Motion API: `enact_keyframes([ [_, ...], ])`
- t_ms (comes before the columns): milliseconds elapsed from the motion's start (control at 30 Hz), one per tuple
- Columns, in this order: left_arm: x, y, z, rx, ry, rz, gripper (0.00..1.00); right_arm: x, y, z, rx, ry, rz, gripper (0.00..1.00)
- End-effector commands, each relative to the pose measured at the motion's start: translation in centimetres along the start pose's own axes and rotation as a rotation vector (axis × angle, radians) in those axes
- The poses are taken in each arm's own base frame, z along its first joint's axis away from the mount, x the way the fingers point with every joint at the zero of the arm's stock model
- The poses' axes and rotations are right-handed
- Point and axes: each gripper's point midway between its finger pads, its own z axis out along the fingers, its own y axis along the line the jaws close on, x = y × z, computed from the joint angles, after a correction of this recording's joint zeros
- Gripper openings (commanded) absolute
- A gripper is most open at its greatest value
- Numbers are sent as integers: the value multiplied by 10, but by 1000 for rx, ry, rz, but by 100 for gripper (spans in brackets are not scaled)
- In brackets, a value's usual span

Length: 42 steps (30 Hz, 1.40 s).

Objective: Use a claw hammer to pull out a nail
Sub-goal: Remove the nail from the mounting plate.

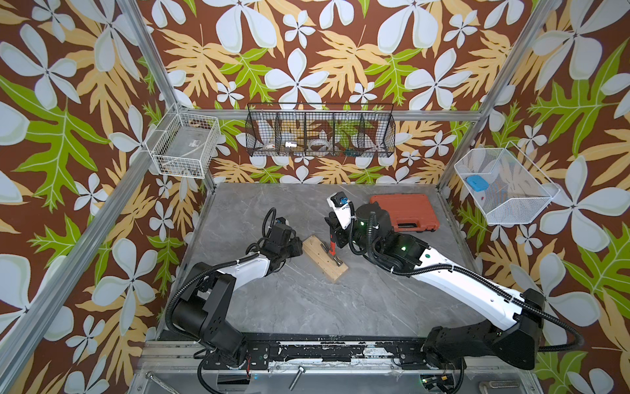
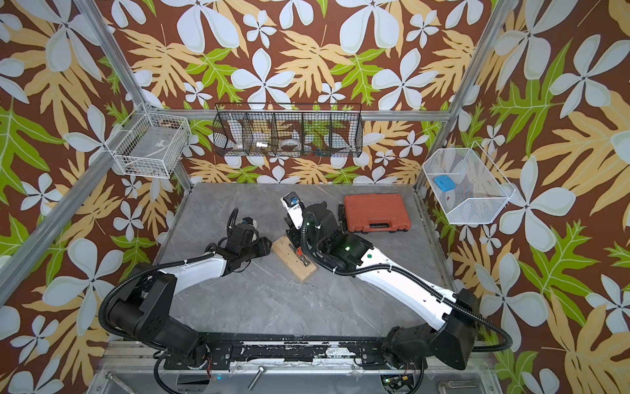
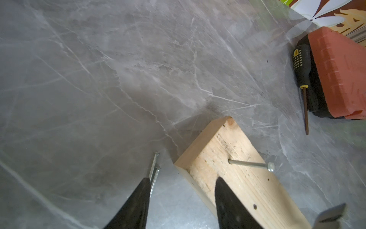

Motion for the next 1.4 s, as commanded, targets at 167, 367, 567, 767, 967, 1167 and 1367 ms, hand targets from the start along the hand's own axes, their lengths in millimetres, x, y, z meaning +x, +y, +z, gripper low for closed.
enact_keyframes([
  [167,-9,-1,14,-17,-15,49,56,-21,6,11,-32,-60,13,0],
  [367,-8,0,22,-25,0,64,56,-19,5,18,-28,-46,10,0],
  [567,-2,4,27,-39,20,70,55,-19,5,26,-35,-37,7,0],
  [767,7,11,32,-58,36,65,54,-19,4,36,-53,-22,7,0],
  [967,13,16,33,-72,51,70,54,-19,2,45,-70,-8,8,0],
  [1167,16,20,32,-85,54,75,53,-19,3,52,-85,2,3,0],
  [1367,17,20,32,-88,58,75,53,-18,0,59,-76,14,6,0],
])
